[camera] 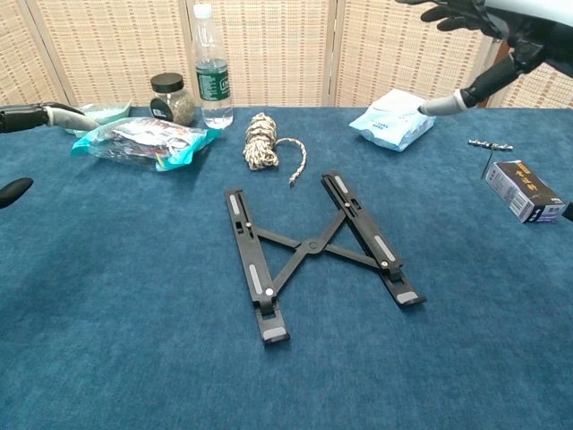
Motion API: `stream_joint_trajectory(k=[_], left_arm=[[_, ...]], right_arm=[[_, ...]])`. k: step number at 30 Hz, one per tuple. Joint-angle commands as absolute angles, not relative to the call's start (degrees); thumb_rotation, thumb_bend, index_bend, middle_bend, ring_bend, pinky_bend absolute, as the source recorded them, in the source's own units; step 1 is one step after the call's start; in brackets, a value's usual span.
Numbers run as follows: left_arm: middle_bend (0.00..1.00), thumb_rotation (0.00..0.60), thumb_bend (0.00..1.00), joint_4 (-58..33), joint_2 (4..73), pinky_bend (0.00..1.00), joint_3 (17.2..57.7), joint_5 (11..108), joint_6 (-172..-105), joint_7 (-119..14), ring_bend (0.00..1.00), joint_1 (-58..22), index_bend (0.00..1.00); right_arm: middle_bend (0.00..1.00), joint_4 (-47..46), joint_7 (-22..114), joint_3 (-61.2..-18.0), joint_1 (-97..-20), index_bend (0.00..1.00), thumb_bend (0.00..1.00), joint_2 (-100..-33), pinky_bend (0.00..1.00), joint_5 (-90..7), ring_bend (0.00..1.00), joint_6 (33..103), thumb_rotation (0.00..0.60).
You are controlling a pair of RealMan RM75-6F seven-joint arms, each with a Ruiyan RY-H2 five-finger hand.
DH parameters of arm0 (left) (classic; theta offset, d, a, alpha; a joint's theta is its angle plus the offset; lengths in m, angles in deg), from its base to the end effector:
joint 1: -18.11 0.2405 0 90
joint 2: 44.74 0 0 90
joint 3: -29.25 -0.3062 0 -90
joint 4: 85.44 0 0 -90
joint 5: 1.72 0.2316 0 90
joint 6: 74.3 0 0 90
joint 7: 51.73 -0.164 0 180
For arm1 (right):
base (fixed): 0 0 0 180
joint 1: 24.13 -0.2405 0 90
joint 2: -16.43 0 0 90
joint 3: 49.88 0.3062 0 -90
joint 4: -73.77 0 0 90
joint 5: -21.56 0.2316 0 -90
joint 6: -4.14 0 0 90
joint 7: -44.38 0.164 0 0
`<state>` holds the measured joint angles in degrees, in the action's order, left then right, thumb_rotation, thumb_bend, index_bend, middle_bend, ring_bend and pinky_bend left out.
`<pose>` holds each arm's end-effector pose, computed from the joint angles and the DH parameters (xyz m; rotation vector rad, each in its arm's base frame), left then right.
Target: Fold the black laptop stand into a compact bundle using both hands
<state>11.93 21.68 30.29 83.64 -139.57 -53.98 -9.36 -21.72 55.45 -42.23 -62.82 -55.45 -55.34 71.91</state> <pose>-0.2617 0.3095 0.0806 -1.8534 -0.9478 -0.9735 -0.1819 -0.3838 0.0779 1.6907 -1.1026 1.3746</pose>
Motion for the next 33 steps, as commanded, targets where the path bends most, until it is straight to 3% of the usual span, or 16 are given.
stream_joint_trajectory(k=[1, 7, 16, 33], left_arm=[[0.0, 0.6, 0.55, 11.2, 22.3, 0.0, 30.8, 83.1, -138.7, -54.1, 0.0, -10.0, 0.07], [0.0, 0.6, 0.49, 9.4, 24.0, 0.0, 31.8, 81.9, -136.8, -55.0, 0.0, -11.3, 0.07], [0.0, 0.6, 0.32, 5.5, 28.1, 0.0, 33.2, 78.8, -132.9, -58.2, 0.0, -14.0, 0.07], [0.0, 0.6, 0.3, 0.4, 33.7, 0.0, 34.7, 74.4, -129.1, -59.3, 0.0, -16.9, 0.07]], right_arm=[[0.0, -22.1, 52.3, -44.7, -62.0, 0.0, 0.06, -52.6, 0.02, -58.9, 0.0, 70.7, 0.6], [0.0, -19.9, 45.3, -49.1, -62.6, 0.0, 0.04, -51.0, 0.02, -63.6, 0.0, 65.5, 0.6], [0.0, -10.9, 38.7, -52.0, -60.9, 0.0, 0.0, -57.8, 0.0, -69.6, 0.0, 66.8, 0.6], [0.0, 1.5, 28.9, -49.7, -60.5, 0.0, 0.0, -70.8, 0.0, -67.1, 0.0, 64.4, 0.6]])
